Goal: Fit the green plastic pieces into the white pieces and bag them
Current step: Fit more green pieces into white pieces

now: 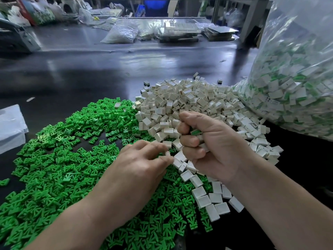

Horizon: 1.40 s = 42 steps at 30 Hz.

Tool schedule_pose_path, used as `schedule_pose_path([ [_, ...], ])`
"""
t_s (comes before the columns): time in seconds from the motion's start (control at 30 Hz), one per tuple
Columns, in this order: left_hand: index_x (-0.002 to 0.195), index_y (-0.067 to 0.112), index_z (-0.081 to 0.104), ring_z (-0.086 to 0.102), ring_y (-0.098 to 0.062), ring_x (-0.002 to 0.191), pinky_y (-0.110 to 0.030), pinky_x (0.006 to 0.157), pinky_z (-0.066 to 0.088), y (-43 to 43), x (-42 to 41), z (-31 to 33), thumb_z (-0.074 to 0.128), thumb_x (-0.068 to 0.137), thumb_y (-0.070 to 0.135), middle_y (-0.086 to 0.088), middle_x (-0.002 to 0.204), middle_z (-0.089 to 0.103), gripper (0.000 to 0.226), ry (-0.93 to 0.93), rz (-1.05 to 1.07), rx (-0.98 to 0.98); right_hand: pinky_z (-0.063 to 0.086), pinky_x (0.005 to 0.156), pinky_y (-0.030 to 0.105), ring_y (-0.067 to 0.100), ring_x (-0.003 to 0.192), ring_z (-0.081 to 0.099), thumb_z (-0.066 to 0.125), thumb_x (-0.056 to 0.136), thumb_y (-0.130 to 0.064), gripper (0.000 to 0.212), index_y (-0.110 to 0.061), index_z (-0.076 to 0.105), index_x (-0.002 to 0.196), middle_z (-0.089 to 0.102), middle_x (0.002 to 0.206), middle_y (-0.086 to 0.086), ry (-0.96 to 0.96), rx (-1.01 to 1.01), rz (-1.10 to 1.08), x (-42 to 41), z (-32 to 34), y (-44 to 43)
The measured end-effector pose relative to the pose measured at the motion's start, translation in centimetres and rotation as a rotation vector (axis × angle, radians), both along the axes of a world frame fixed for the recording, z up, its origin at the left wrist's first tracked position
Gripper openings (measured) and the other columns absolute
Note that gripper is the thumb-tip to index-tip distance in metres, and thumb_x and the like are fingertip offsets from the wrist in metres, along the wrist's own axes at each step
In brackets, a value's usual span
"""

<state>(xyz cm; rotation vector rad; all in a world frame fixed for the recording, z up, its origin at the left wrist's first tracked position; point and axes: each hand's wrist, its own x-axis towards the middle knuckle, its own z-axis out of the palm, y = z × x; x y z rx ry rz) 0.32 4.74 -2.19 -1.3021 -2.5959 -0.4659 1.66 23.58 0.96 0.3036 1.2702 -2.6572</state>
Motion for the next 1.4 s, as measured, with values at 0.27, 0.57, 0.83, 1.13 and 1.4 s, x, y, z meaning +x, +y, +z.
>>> schedule_pose_path([
  [0.27,0.092,0.016,0.07,0.06,-0.02,0.091,-0.03,0.083,0.045,0.3,-0.3,0.1,0.062,0.089,0.027,0.004,0.102,0.068,0.014,0.058,0.035,0.055,0.032,0.031,0.015,0.006,0.042,0.044,0.067,0.084,-0.018,0.011,-0.013,0.057,0.085,0.054,0.07,0.001,0.022,0.058,0.075,0.2,-0.1,-0.2],
  [0.57,0.093,0.014,0.066,0.056,-0.018,0.081,-0.02,0.073,0.036,0.6,0.2,0.2,0.077,0.076,0.01,0.003,0.089,0.063,0.021,-0.014,0.165,0.105,0.03,0.03,0.016,0.008,0.042,0.044,0.054,0.1,-0.027,0.019,-0.012,0.057,0.089,0.055,0.066,0.002,-0.053,0.031,0.109,0.5,0.1,-0.4],
  [0.83,0.102,0.03,0.068,0.063,0.001,0.085,-0.003,0.07,0.044,0.0,0.1,0.9,0.075,0.083,0.015,0.017,0.089,0.067,0.025,-0.29,0.27,0.547,0.032,0.033,0.018,0.01,0.046,0.047,0.067,0.087,-0.03,0.019,-0.015,0.057,0.082,0.056,0.07,0.002,0.044,0.211,0.188,0.8,0.0,-0.4],
  [1.13,0.106,0.028,0.065,0.068,-0.013,0.081,-0.016,0.071,0.054,0.1,0.7,1.7,0.075,0.072,0.019,0.001,0.094,0.07,0.036,-0.711,0.236,0.967,0.033,0.035,0.016,0.01,0.043,0.047,0.065,0.097,-0.026,0.014,-0.022,0.074,0.086,0.06,0.069,-0.001,0.123,0.488,0.249,1.5,-0.5,-1.9],
  [1.4,0.104,0.033,0.068,0.07,-0.015,0.083,-0.019,0.074,0.056,-0.3,0.8,1.6,0.074,0.076,0.016,-0.001,0.092,0.071,0.033,-0.711,0.141,0.913,0.034,0.034,0.018,0.011,0.044,0.047,0.065,0.097,-0.02,0.013,-0.013,0.067,0.086,0.061,0.068,-0.001,0.118,0.503,0.183,1.4,-0.6,-1.9],
])
